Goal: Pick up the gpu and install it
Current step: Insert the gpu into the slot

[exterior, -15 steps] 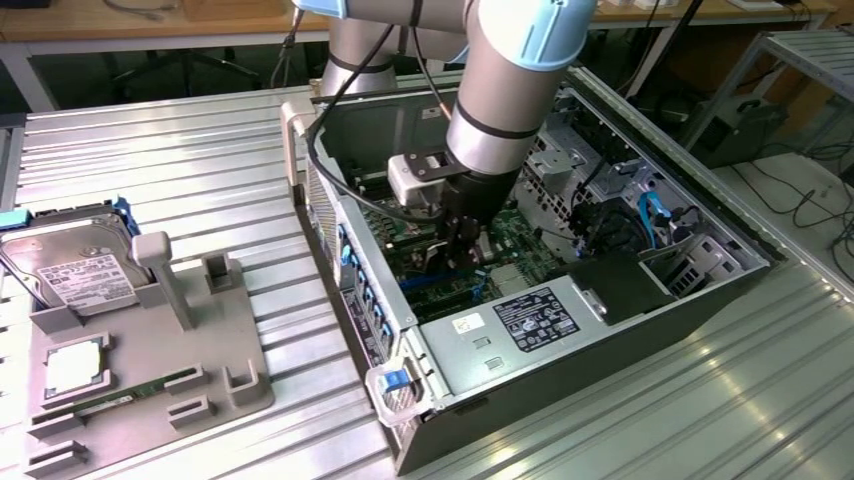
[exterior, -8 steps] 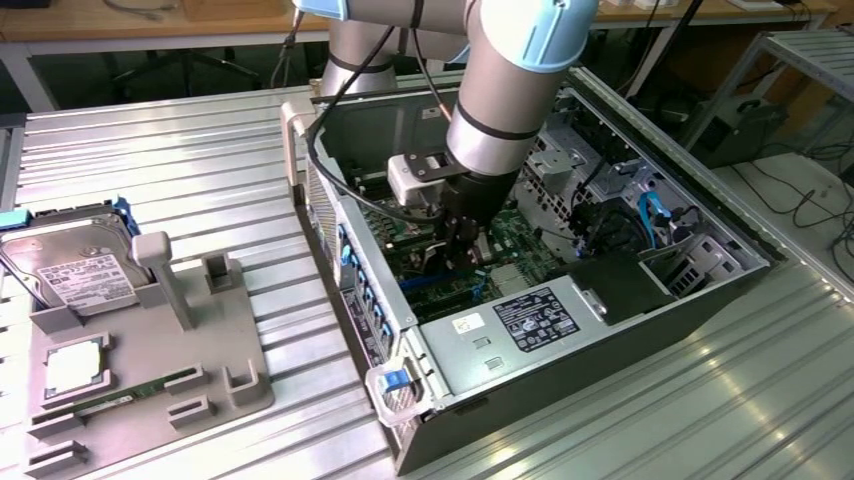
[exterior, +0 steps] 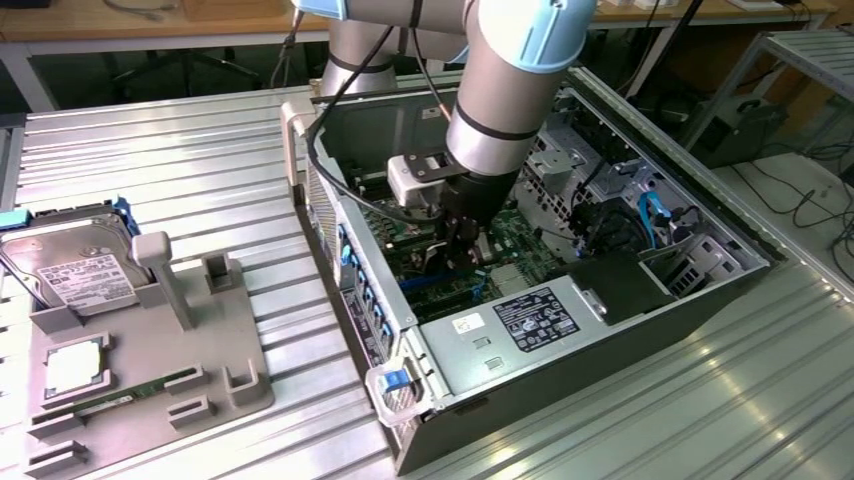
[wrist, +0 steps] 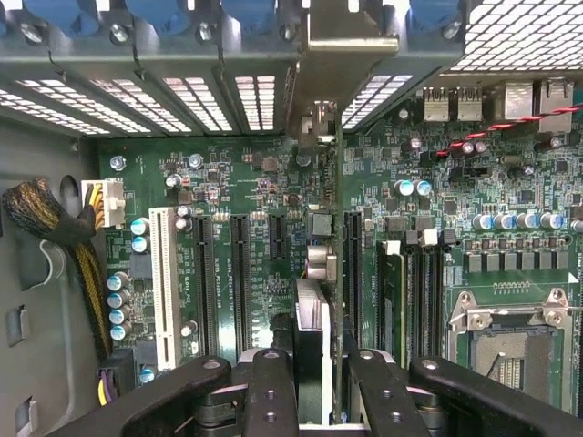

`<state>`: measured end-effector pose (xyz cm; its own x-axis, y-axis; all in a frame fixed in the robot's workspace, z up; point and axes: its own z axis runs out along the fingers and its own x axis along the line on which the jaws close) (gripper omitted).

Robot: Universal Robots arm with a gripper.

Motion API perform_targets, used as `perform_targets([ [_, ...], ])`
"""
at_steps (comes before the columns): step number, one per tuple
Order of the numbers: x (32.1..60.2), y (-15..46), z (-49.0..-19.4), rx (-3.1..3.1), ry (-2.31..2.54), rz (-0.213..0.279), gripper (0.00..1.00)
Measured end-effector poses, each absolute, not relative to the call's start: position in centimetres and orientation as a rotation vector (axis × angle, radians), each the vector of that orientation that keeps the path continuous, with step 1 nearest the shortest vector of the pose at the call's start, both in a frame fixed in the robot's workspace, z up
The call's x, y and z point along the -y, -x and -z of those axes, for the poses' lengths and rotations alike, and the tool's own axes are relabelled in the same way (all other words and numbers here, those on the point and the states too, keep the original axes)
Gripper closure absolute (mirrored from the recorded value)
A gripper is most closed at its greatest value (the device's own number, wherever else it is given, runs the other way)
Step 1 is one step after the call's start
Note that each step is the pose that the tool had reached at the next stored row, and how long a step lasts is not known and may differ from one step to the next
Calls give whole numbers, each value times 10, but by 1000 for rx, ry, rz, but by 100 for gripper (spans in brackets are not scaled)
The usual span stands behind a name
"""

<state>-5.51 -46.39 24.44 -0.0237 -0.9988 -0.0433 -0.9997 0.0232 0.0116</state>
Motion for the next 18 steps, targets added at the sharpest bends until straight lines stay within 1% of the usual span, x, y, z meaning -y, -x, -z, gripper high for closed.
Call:
perform_targets([
  [18, 464, 57, -238, -2224, 2172, -75, 72],
])
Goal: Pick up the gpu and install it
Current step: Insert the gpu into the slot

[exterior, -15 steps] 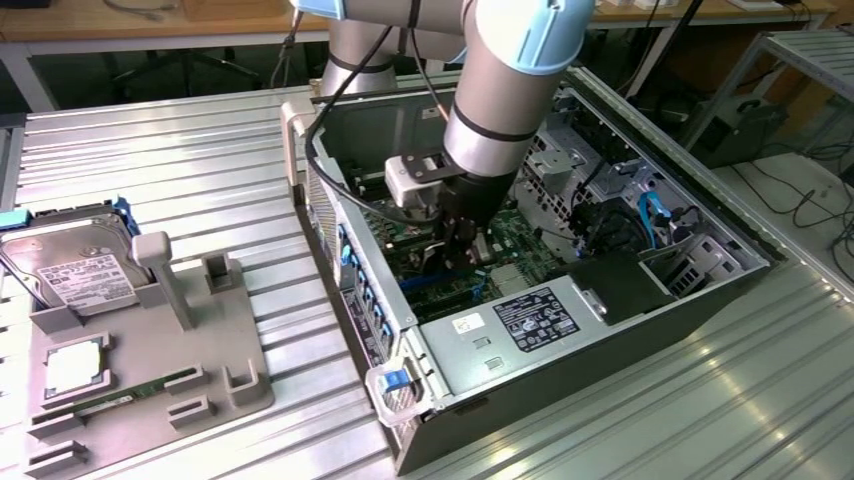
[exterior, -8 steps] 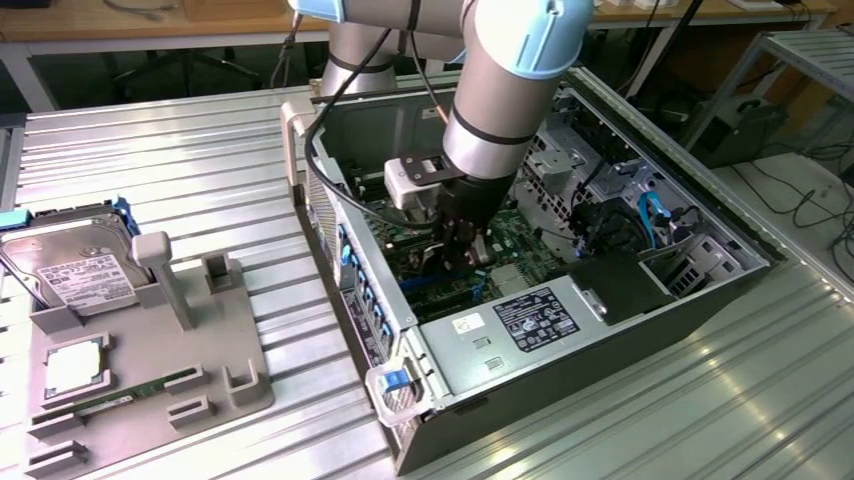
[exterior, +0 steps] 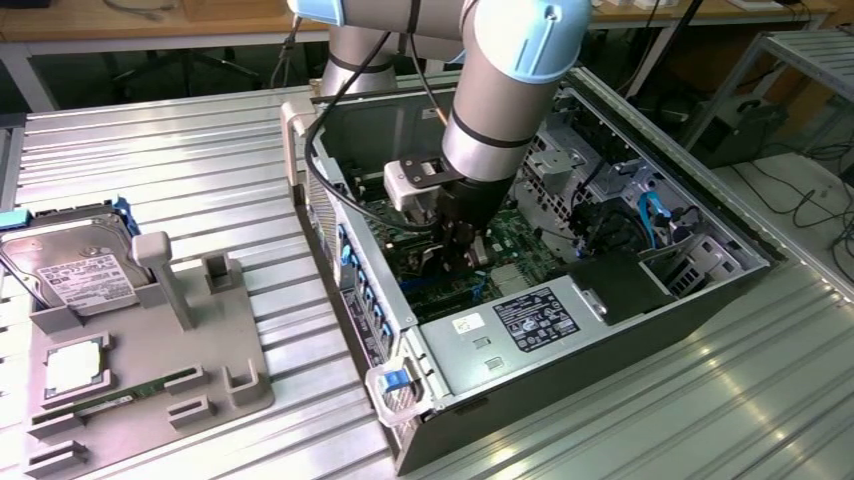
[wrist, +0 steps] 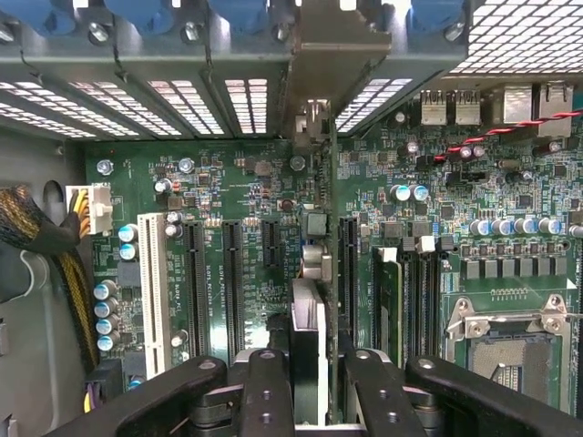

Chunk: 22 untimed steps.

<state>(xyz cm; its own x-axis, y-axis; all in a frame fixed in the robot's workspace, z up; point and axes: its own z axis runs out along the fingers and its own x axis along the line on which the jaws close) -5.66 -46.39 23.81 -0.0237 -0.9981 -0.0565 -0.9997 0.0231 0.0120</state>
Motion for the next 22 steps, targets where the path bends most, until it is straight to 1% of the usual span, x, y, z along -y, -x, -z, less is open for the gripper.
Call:
perform_targets([
  [13, 464, 57, -238, -2224, 2172, -75, 72],
  [15, 464, 57, -242, -2222, 2171, -72, 72],
  [21, 463, 57, -232, -2222, 2171, -71, 72],
  [22, 463, 57, -224, -2223, 2173, -70, 72],
])
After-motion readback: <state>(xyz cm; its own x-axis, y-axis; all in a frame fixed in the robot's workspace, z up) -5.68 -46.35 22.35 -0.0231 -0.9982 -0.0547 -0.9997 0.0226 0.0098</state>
